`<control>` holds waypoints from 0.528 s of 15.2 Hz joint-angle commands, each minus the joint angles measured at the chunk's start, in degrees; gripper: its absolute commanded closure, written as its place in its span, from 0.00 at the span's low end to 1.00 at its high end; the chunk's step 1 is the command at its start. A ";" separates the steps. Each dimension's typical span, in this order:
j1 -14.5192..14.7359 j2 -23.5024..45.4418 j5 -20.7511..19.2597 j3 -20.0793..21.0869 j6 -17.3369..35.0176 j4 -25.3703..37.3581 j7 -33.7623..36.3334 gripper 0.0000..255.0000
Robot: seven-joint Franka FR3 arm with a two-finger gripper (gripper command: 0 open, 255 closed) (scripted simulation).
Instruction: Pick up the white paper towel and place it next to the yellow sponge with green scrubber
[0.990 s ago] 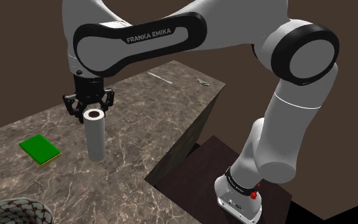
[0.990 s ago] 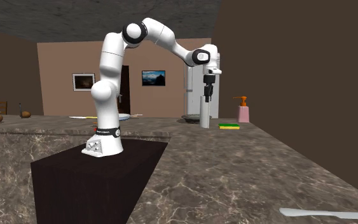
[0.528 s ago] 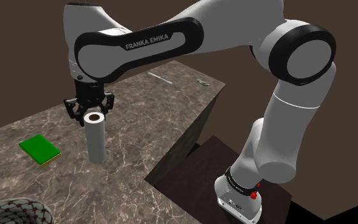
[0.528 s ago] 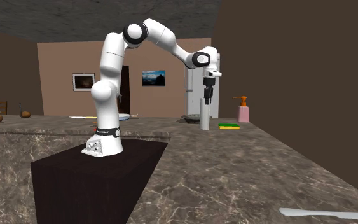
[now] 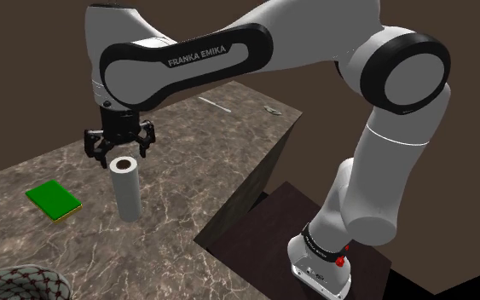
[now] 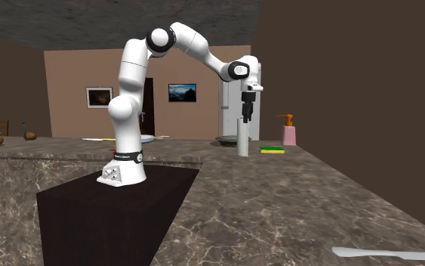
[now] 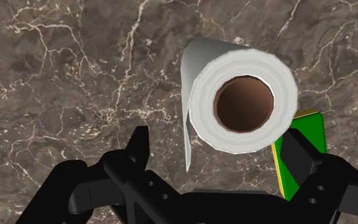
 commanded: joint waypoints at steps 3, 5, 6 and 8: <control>-0.24 -1.60 0.25 -0.04 -5.34 3.75 -0.17 0.00; -0.29 -1.91 0.30 -0.06 -6.77 4.87 -0.20 0.00; -0.29 -1.92 0.30 -0.06 -6.77 4.87 -0.20 0.00; -0.29 -1.91 0.30 -0.06 -6.77 4.87 -0.20 0.00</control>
